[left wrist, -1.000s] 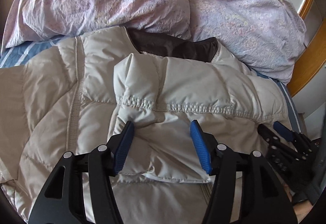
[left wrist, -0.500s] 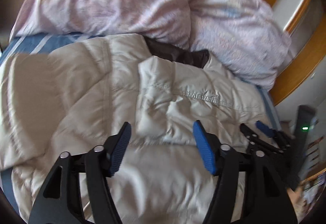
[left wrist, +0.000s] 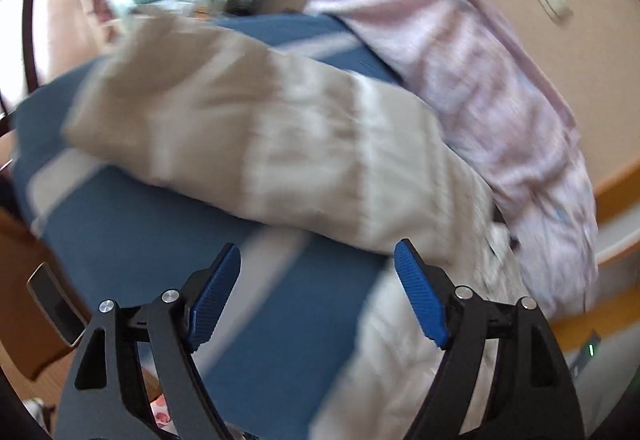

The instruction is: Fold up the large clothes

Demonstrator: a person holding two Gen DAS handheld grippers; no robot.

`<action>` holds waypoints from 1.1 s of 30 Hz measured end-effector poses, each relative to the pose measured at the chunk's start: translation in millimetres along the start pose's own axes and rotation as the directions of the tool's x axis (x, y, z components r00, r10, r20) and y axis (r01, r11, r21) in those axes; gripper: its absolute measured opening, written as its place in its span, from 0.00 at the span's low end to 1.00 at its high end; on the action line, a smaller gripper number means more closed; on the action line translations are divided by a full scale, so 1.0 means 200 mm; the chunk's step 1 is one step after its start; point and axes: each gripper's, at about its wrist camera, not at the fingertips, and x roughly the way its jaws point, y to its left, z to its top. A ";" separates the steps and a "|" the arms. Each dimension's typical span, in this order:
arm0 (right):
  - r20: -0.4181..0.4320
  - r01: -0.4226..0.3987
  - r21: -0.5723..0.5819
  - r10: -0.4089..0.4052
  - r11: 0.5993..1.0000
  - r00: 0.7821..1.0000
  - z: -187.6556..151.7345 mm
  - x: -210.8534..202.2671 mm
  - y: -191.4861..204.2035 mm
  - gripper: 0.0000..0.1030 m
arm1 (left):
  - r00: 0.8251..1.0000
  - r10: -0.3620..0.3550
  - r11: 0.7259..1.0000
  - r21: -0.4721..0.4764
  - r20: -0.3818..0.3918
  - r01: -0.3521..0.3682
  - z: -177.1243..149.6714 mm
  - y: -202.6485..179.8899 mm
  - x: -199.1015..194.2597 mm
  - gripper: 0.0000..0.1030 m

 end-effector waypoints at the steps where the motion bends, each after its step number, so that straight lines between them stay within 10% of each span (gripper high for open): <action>1: 0.002 -0.004 0.000 0.004 1.000 1.000 0.00 -0.01 0.01 0.66 | 1.000 0.017 0.999 -0.050 0.020 -0.016 0.02 0.07 -0.01 0.77; 10: 0.038 -0.006 0.022 0.005 1.000 0.999 0.00 -0.08 -0.03 0.66 | 0.992 0.034 0.937 -0.350 0.122 0.011 0.12 0.36 -0.02 0.65; 18: 0.052 0.010 0.068 -0.014 0.998 0.999 0.00 -0.10 -0.13 0.67 | 0.979 0.078 0.875 -0.483 0.189 0.024 0.15 0.46 -0.02 0.18; 25: 0.081 0.034 0.103 -0.042 0.994 0.996 0.01 -0.15 -0.26 0.67 | 0.959 0.084 0.946 -0.323 0.271 0.009 0.28 0.21 -0.12 0.10; 33: 0.116 0.067 0.170 -0.087 0.983 0.989 0.03 -0.21 -0.43 0.68 | 0.931 -0.204 0.978 0.098 0.302 0.182 0.33 -0.62 -0.29 0.10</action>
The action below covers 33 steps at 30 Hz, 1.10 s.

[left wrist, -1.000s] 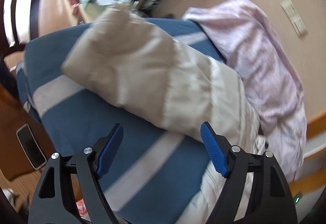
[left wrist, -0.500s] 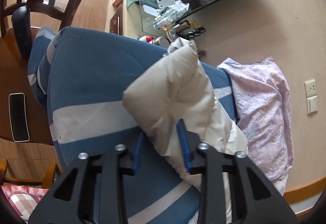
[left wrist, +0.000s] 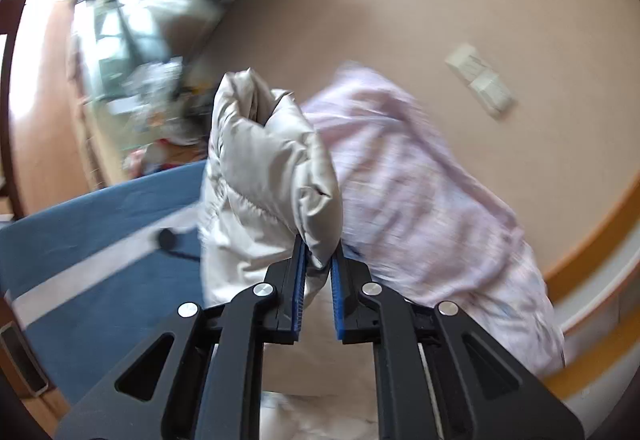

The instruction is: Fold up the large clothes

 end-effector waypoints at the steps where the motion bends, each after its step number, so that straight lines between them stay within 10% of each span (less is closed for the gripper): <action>1: 0.000 -0.001 0.003 0.001 1.000 1.000 0.00 0.00 -0.01 0.68 | 0.999 -0.040 0.999 0.035 -0.014 0.040 -0.02 -0.10 0.01 0.10; 5: -0.024 -0.049 0.021 0.050 0.999 0.998 0.01 0.02 -0.03 0.68 | 0.971 -0.206 0.967 0.123 -0.123 0.221 -0.15 -0.46 0.10 0.10; 12: -0.012 -0.128 0.122 0.131 0.984 0.991 0.06 0.02 -0.11 0.68 | 0.818 -0.408 0.858 0.136 -0.405 0.496 -0.59 -0.95 0.37 0.10; 16: -0.014 -0.112 0.165 0.116 0.980 0.993 0.07 0.04 -0.18 0.68 | 0.749 -0.370 0.840 0.147 -0.549 0.523 -0.88 -1.06 0.55 0.10; 23: -0.052 -0.100 0.209 0.113 0.973 0.992 0.05 0.13 -0.24 0.68 | 0.694 -0.182 0.829 0.271 -0.696 0.489 -1.25 -1.14 0.76 0.12; 25: -0.058 -0.116 0.218 0.131 0.969 0.990 0.05 0.15 -0.25 0.68 | 0.664 -0.156 0.814 0.286 -0.731 0.506 -1.30 -1.15 0.74 0.25; 28: -0.070 -0.177 0.245 0.199 0.953 0.978 0.08 0.18 -0.25 0.68 | 0.596 -0.197 0.791 0.233 -0.779 0.566 -1.27 -1.10 0.65 0.81; 31: -0.105 -0.240 0.276 0.278 0.931 0.955 0.11 0.24 -0.22 0.68 | 0.620 -0.243 0.760 0.251 -0.746 0.600 -1.11 -1.05 0.55 0.90; 33: -0.145 -0.279 0.302 0.333 0.911 0.932 0.12 0.31 -0.18 0.67 | 0.686 -0.225 0.775 0.299 -0.692 0.556 -0.97 -0.99 0.57 0.90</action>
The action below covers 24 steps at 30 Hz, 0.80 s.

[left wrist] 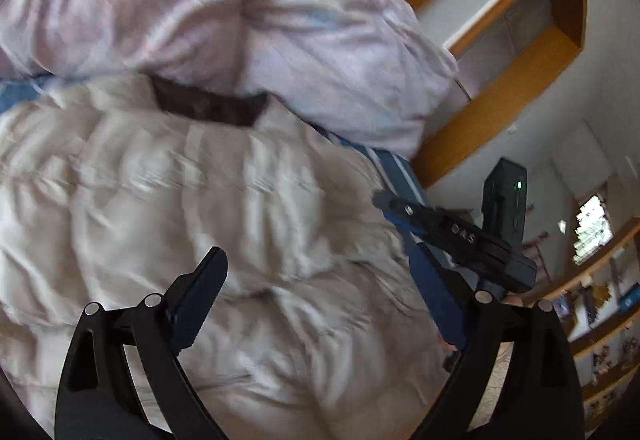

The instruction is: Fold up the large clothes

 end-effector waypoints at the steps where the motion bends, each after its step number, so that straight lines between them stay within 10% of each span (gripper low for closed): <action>1: -0.025 -0.014 0.007 0.014 1.000 1.000 0.01 0.05 0.01 0.64 | 0.997 0.064 0.998 0.001 0.031 -0.064 0.04 0.06 -0.03 0.90; 7: -0.145 -0.072 0.041 0.078 0.997 0.986 0.01 0.31 0.11 0.56 | 0.905 0.410 0.912 -0.077 0.117 -0.403 0.18 0.49 -0.15 0.89; 11: -0.110 -0.037 0.002 0.038 0.999 0.993 -0.01 0.36 0.18 0.17 | 0.868 0.477 0.879 -0.097 0.139 -0.467 0.18 0.58 -0.18 0.89; 17: -0.067 0.118 -0.048 -0.121 0.992 0.990 -0.05 0.37 0.20 0.23 | 0.816 0.559 0.827 -0.029 0.147 -0.561 0.15 0.56 -0.08 0.89; 24: 0.185 0.255 -0.253 -0.212 0.933 0.960 -0.03 0.22 0.41 0.34 | 0.753 0.637 0.764 -0.003 0.167 -0.646 0.18 0.61 -0.04 0.88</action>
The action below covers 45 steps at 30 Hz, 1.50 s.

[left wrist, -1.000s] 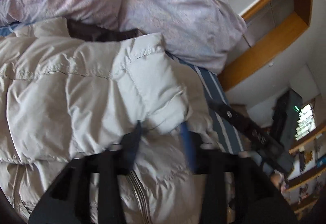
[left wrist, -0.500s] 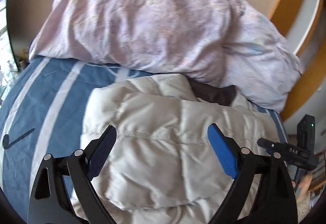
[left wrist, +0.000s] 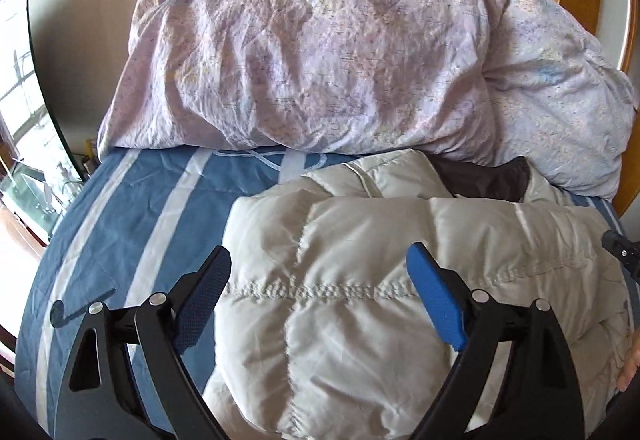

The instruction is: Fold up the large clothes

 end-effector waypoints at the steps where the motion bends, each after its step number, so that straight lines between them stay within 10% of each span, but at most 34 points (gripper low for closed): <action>1: -0.009 -0.014 -0.026 0.013 1.000 1.000 0.00 0.03 0.03 0.32 | 1.000 0.010 1.000 0.002 -0.001 -0.010 0.00 0.00 0.01 0.88; 16: -0.156 0.107 -0.235 -0.146 0.966 0.977 -0.09 0.44 0.17 0.32 | 0.989 0.087 0.996 0.019 -0.116 -0.085 -0.08 0.01 0.34 0.91; 29: -0.100 0.023 -0.175 -0.041 0.984 0.994 -0.15 0.10 0.15 0.35 | 0.998 -0.007 1.000 0.007 -0.069 0.007 -0.10 0.06 0.06 0.89; 45: -0.142 0.120 -0.310 -0.170 0.943 0.975 -0.33 0.24 0.23 0.36 | 0.987 0.044 0.999 0.017 -0.158 -0.042 -0.22 0.08 0.20 0.93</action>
